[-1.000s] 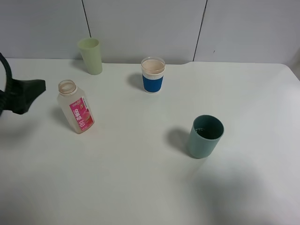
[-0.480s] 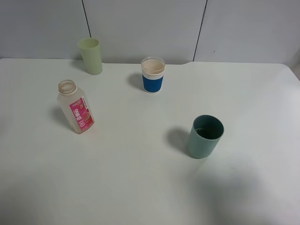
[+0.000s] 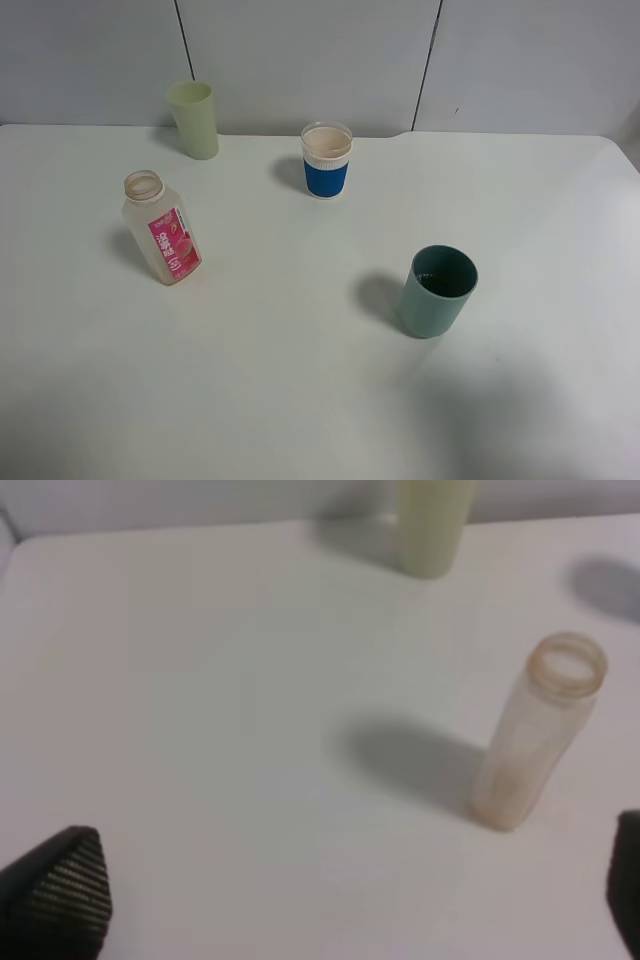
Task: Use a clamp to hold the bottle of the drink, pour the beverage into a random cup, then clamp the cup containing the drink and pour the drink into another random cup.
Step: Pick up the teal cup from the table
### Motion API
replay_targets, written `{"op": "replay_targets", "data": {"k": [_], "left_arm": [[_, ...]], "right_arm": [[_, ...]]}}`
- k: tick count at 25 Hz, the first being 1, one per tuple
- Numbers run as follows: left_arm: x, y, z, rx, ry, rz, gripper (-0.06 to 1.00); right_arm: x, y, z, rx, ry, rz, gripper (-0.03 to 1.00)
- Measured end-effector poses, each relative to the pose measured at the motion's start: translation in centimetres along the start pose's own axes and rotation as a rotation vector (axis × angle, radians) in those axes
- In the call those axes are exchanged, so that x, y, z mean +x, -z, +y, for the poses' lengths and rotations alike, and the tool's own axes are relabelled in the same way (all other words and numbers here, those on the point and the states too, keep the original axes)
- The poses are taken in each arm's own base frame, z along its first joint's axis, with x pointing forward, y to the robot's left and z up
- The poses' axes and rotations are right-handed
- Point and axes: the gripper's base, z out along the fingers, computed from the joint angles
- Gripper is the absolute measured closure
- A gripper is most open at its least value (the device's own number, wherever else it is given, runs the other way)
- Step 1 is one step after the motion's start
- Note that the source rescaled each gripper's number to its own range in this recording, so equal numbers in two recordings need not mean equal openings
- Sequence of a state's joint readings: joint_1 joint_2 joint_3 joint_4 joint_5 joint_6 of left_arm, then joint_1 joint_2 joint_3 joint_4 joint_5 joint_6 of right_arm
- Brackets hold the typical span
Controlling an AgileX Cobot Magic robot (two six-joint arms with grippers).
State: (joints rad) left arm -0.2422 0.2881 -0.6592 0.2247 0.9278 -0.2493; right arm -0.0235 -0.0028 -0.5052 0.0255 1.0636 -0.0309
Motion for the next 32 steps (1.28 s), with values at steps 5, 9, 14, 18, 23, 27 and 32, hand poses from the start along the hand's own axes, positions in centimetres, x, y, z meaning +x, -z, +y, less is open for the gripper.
{"op": "replay_targets", "data": {"k": [5,9,14,18,23,27,32], "left_arm": [[1.0,1.1,0.6,-0.068,0.062,0.018,-0.06],[1.4,1.9,1.0,-0.199,0.131,-0.004,-0.06],[1.8,2.4,0.5,-0.222,0.115,-0.016,-0.06],[2.2,3.0,0.1,-0.187,0.083,-0.035,-0.06],[4.0,3.3,0.0,-0.182,0.081,-0.051,-0.06],[5.8,2.7,-0.1,-0.170,0.088,-0.041,-0.06],[6.6,1.8,-0.1,-0.164,0.093,0.001,-0.06]], "right_arm": [[0.0,0.0,0.0,0.000,0.000,0.000,0.33],[0.0,0.0,0.0,0.000,0.000,0.000,0.33],[0.0,0.0,0.0,0.000,0.000,0.000,0.33],[0.0,0.0,0.0,0.000,0.000,0.000,0.33],[0.0,0.0,0.0,0.000,0.000,0.000,0.33],[0.0,0.0,0.0,0.000,0.000,0.000,0.33],[0.0,0.0,0.0,0.000,0.000,0.000,0.33]]}}
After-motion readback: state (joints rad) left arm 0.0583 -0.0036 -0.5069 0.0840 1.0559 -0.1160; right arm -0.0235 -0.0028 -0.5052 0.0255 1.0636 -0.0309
